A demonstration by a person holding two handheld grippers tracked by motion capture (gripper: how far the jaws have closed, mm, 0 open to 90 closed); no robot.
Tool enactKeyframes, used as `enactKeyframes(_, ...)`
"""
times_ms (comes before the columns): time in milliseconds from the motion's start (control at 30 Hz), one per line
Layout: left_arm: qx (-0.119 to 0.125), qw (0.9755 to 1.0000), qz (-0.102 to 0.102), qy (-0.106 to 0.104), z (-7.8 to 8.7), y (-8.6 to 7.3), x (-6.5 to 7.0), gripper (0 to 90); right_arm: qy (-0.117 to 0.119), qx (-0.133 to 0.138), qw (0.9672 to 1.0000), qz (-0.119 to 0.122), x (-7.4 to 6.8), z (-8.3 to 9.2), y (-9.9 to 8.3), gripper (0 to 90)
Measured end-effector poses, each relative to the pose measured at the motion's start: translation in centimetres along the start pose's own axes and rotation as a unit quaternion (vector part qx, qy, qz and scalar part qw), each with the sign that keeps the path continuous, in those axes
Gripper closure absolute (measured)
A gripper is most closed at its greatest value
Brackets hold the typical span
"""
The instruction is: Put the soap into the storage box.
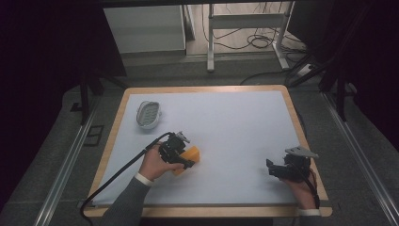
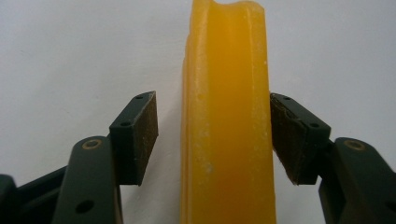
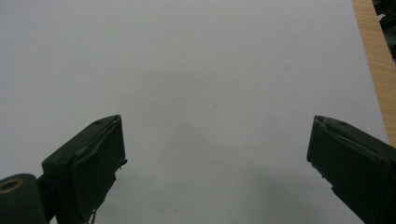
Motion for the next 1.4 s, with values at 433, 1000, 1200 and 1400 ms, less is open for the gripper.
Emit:
enactKeyframes(433, -0.019, 0.9998, -0.005, -0.001, -1.1, -0.3, 0.1, 56.0, -0.002, -0.003, 1.0000, 0.001, 0.1, -0.1, -0.1, 4.3)
enactKeyframes(1000, -0.010, 0.9999, -0.003, 0.010, -0.8, -0.3, -0.2, 60.5, -0.004, -0.001, 1.0000, -0.001, 0.2, 0.0, -0.1, 4.4)
enactKeyframes(1200, -0.009, 0.9999, -0.001, 0.013, -0.4, -0.3, -0.6, 60.6, -0.006, 0.000, 1.0000, -0.002, 0.4, 0.0, -0.1, 4.3)
enactKeyframes(1400, 0.002, 0.9999, 0.002, 0.011, 0.7, 0.0, -0.8, 60.7, -0.006, 0.000, 1.0000, -0.002, 0.4, 0.0, -0.1, 4.4)
Point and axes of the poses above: each handheld gripper's, and its own axes: z roughly backward along the jaws, y roughly out of its top, x roughly to its right, the point moved 7 cm from there along -z, roughly forward along the jaws
